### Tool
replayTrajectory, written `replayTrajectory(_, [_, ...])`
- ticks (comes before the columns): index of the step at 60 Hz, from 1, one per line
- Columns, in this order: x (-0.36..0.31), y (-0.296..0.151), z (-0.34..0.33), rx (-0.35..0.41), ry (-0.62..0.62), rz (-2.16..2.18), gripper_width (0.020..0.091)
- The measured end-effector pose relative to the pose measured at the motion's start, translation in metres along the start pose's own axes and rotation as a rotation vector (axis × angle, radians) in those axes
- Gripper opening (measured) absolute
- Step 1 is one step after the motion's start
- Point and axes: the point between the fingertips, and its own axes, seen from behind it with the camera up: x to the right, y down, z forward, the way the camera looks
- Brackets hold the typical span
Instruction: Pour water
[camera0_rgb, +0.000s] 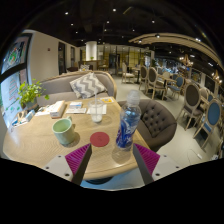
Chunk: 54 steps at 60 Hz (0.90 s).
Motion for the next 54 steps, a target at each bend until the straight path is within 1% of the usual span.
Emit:
replayTrajectory(5, [0.030, -0.008, 0.040, 0.021, 0.009, 0.007, 0.0853])
replayTrajectory(13, [0.047, -0.016, 0.097, 0.050, 0.009, 0.011, 0.0849])
replayTrajectory(19, [0.052, -0.027, 0.122, 0.079, -0.015, 0.050, 0.0830])
replayTrajectory(21, [0.048, -0.030, 0.132, 0.086, -0.019, 0.051, 0.0809])
replayTrajectory(26, [0.050, -0.033, 0.146, 0.096, -0.018, 0.038, 0.0714])
replayTrajectory(30, [0.053, -0.034, 0.156, 0.099, -0.008, 0.040, 0.0610])
replayTrajectory(32, [0.054, -0.036, 0.158, 0.108, 0.003, 0.043, 0.0532])
replayTrajectory(33, [0.055, -0.037, 0.159, 0.110, 0.002, 0.047, 0.0509])
replayTrajectory(37, [0.054, -0.037, 0.161, 0.108, -0.008, 0.061, 0.0476])
replayTrajectory(43, [0.054, -0.037, 0.158, 0.097, 0.002, 0.019, 0.0379])
replayTrajectory(45, [0.053, -0.037, 0.160, 0.093, 0.013, -0.006, 0.0358])
replayTrajectory(52, [0.049, -0.044, 0.157, 0.084, 0.037, -0.109, 0.0357])
replayTrajectory(54, [0.052, -0.051, 0.151, 0.089, 0.064, -0.151, 0.0358])
